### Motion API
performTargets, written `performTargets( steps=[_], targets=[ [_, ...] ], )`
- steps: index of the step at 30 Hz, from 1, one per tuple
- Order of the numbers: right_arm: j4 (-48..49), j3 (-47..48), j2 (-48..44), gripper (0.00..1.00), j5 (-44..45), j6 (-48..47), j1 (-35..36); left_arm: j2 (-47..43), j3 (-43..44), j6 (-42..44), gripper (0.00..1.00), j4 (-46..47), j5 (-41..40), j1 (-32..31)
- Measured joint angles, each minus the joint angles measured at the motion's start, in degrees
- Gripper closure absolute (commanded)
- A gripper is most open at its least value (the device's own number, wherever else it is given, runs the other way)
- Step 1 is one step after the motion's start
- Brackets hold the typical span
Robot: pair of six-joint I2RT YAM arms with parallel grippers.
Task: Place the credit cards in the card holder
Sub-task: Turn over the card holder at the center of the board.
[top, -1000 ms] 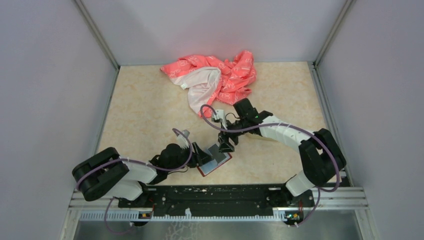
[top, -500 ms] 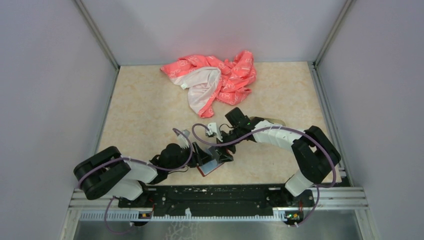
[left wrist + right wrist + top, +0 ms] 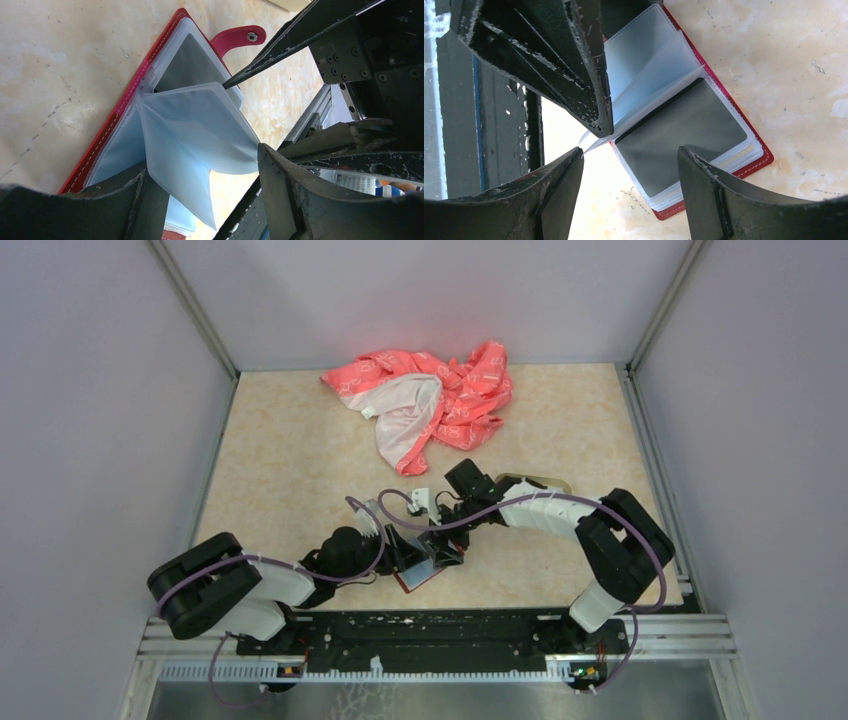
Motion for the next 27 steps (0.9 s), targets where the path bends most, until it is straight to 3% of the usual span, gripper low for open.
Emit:
performTargets(
  steps=[6,15,25,27],
  targets=[
    [0.0,0.0,0.24,0.42,2.01,1.77,0.0,0.2,0.0,0.02,0.32,0.0,0.0,0.0],
    [0.22,0.04,0.31,0.45,3.87,4.33,0.0,0.26,-0.26,0.02,0.32,0.07,0.0,0.02],
    [2.38,1.25,3.34,0.64,3.8,11.5,0.0,-2.8,-1.11,0.55,0.36,-2.69,-1.14,0.15],
    [3.02,1.6,4.09,0.69,3.26,13.7,0.0,-4.22,-1.11,1.09,0.4,-4.48,-1.77,0.15]
  ],
)
